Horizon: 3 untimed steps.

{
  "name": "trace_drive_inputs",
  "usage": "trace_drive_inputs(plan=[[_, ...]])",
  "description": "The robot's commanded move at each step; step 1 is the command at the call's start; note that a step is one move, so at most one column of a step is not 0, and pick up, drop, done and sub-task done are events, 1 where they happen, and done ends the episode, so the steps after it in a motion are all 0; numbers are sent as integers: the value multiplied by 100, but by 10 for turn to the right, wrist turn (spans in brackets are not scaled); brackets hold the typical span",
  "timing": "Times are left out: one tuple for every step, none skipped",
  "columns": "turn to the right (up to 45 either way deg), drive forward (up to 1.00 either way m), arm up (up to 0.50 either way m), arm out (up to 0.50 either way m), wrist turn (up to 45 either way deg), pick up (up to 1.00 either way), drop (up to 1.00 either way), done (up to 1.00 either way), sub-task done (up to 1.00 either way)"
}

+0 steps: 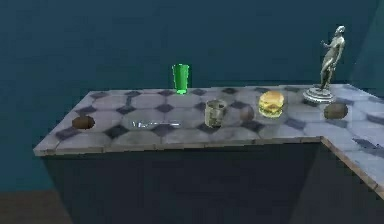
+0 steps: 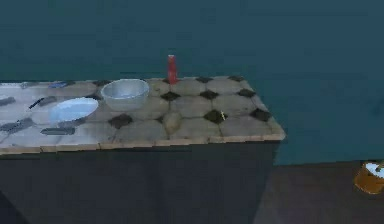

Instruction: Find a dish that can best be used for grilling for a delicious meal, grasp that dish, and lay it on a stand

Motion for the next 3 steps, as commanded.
trace_drive_inputs(plan=[[0,40,0,0,0,0,0,0,0],[-450,0,0,0,0,0,0,0,0],[-90,0,0,0,0,0,0,0,0]])
